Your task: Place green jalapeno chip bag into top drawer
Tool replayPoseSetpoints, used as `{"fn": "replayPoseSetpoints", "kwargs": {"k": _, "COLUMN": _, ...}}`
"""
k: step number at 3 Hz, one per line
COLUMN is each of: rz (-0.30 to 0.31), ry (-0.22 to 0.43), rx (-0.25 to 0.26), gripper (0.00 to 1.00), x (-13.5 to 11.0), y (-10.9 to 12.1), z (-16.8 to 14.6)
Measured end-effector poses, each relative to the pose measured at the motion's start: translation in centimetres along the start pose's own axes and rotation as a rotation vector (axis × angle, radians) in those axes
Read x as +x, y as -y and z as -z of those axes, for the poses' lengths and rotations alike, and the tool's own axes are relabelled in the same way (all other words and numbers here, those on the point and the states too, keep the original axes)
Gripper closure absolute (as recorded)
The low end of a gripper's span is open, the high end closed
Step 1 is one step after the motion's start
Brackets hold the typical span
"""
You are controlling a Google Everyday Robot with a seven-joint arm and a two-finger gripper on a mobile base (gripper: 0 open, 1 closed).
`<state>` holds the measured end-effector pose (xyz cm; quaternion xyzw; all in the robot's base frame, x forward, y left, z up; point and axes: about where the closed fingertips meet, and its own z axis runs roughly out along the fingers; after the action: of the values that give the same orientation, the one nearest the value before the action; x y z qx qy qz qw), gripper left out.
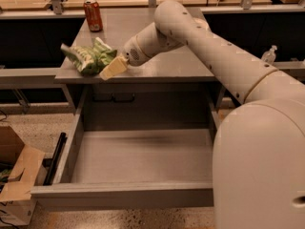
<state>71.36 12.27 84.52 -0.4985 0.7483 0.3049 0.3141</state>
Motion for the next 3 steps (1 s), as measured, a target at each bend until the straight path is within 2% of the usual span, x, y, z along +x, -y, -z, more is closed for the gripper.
{"fn": "replayPoseSetpoints", "kwargs": {"k": 2, "rz": -0.002, "ry": 0.018, "rx": 0.034, "gripper": 0.88, "x": 0.0, "y": 0.2, "z": 0.2}}
{"fn": "replayPoseSetpoints", "kwargs": {"k": 3, "rz": 0.037, "ry": 0.012, "rx": 0.078, "gripper": 0.92, "x": -1.5, "y": -0.1, "z": 1.5}}
